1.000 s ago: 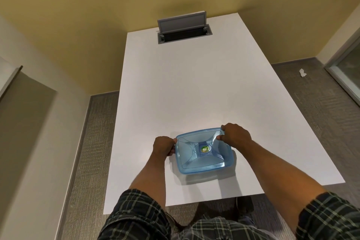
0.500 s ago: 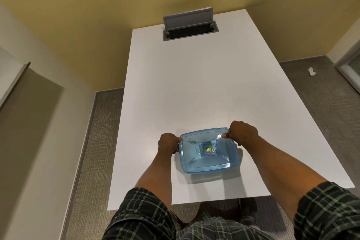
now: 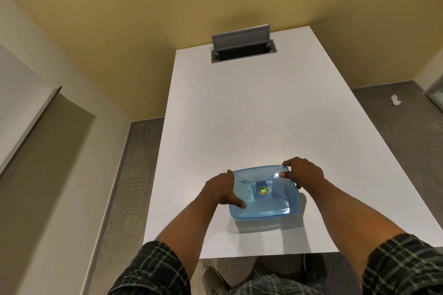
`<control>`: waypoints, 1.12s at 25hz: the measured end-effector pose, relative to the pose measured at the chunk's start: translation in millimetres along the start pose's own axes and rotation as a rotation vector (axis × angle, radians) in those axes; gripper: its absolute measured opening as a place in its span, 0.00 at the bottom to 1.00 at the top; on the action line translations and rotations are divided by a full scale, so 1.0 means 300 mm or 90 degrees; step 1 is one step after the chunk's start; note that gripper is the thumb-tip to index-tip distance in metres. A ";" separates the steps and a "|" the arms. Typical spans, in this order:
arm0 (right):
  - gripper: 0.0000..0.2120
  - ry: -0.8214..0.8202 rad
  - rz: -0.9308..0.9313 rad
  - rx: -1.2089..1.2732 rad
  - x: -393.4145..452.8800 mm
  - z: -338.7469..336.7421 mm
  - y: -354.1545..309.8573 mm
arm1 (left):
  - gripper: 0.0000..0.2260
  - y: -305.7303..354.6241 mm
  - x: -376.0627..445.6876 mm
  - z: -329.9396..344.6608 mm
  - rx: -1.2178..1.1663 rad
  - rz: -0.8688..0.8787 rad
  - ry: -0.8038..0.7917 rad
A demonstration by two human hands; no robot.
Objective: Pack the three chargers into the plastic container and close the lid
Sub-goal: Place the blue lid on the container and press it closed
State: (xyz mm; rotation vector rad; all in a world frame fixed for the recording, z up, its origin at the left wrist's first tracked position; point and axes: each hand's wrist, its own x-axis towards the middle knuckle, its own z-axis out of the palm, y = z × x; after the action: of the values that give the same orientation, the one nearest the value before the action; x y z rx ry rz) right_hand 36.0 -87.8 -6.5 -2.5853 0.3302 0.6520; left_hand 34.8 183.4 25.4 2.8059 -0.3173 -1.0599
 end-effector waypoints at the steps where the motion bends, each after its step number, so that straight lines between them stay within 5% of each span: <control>1: 0.23 -0.010 0.009 0.022 0.005 0.000 0.003 | 0.62 0.001 -0.006 -0.006 0.044 0.001 -0.044; 4: 0.23 -0.043 0.016 0.093 0.021 -0.003 0.017 | 0.71 0.015 -0.011 0.006 0.119 0.004 -0.069; 15: 0.23 -0.142 -0.009 0.115 0.033 -0.039 0.013 | 0.67 0.103 -0.051 -0.022 0.252 -0.022 -0.058; 17: 0.30 -0.149 -0.018 0.117 0.019 -0.045 0.011 | 0.65 0.108 -0.060 -0.025 0.260 -0.023 -0.054; 21: 0.66 -0.308 -0.078 0.118 -0.056 -0.045 0.050 | 0.66 0.105 -0.070 -0.020 0.274 -0.004 -0.019; 28: 0.78 -0.314 -0.146 0.087 -0.094 0.007 0.114 | 0.69 0.097 -0.068 -0.020 0.224 -0.005 -0.009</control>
State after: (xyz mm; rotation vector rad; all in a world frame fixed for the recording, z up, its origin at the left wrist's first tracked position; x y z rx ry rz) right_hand -0.5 -113.3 -6.5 -2.1951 -0.0793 1.1009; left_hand 19.4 160.4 48.4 3.1073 -0.5437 -1.1224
